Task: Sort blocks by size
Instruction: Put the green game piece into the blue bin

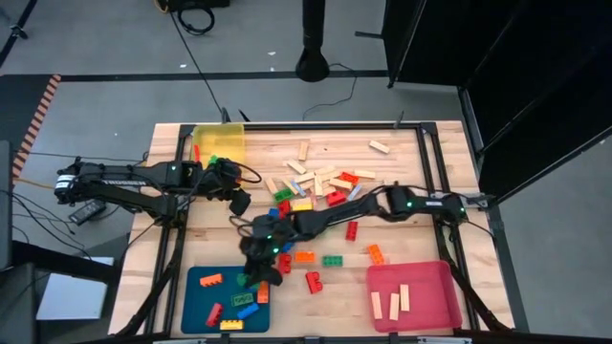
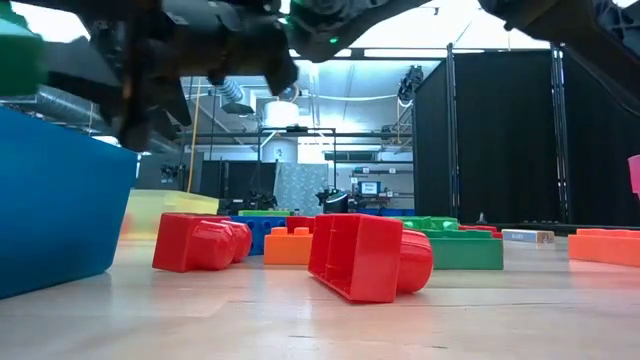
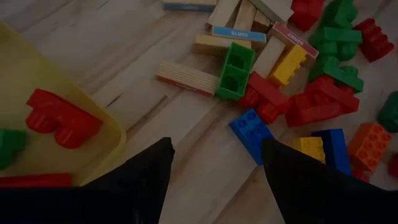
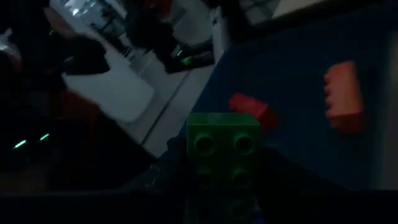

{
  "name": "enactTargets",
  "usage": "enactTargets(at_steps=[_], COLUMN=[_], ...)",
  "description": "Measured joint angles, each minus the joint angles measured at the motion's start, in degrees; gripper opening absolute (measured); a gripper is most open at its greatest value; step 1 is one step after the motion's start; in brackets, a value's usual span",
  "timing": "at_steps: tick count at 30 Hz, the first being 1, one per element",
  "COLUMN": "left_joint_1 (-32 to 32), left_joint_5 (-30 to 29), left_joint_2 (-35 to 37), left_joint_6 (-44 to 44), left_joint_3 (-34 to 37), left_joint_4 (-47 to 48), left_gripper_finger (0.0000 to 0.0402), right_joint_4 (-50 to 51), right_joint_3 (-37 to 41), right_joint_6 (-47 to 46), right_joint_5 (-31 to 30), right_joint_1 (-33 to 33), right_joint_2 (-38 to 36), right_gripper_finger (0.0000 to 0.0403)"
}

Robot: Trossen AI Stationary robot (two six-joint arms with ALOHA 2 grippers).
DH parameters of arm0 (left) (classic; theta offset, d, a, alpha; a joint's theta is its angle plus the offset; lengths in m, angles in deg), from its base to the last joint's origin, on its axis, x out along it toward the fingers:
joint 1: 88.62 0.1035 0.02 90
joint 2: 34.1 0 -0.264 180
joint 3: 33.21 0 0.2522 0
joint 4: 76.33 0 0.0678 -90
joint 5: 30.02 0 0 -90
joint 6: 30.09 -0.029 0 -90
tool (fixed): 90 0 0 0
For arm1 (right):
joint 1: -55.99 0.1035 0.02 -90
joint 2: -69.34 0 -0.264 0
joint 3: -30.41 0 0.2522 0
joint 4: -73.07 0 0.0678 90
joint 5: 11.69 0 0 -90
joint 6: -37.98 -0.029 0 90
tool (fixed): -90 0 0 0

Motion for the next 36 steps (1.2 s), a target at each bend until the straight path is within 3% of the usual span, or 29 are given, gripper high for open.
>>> enactTargets(at_steps=[5,10,13,16,21,23,27,31,34,36], left_joint_1=[0.00,0.00,0.00,0.00,0.00,0.00,0.00,0.00,0.00,0.00], left_joint_5=[0.02,0.02,-0.01,-0.02,0.22,0.26,0.31,0.33,0.33,0.33], left_joint_2=[-0.01,0.00,0.00,0.00,0.00,0.00,0.00,0.00,0.00,0.00], left_joint_6=[0.00,-0.02,-0.27,-1.34,-1.51,-1.52,-1.53,-1.53,-1.75,-2.64], left_joint_3=[0.00,0.00,0.00,0.00,0.00,0.00,0.00,0.00,0.00,0.00], left_joint_4=[-0.04,-0.04,-0.06,-0.06,-0.02,-0.02,-0.02,-0.02,-0.02,-0.02], left_gripper_finger=[0.0253,0.0253,0.0253,0.0253,0.0253,0.0253,0.0253,0.0253,0.0253,0.0253], right_joint_4=[3.44,9.70,12.59,17.73,45.89,59.70,80.46,81.98,75.74,71.40], right_joint_3=[-5.49,-5.61,-5.61,-5.61,-5.61,-5.61,-5.12,0.48,6.48,10.66], right_joint_6=[0.33,2.26,2.53,2.05,7.18,11.84,18.67,19.69,17.15,14.49], right_joint_5=[1.54,-3.38,-4.57,-4.04,-1.11,-5.14,-19.47,-25.23,-26.49,-30.80], right_joint_1=[0.09,-0.11,-0.51,-1.00,-2.53,-2.87,-0.55,3.96,6.57,7.74], right_joint_2=[1.86,-1.02,-2.39,-3.61,-8.30,-10.39,-12.55,-14.95,-17.07,-18.50], right_gripper_finger=[0.0163,0.0297,0.0334,0.0332,0.0292,0.0276,0.0259,0.0258,0.0264,0.0268])
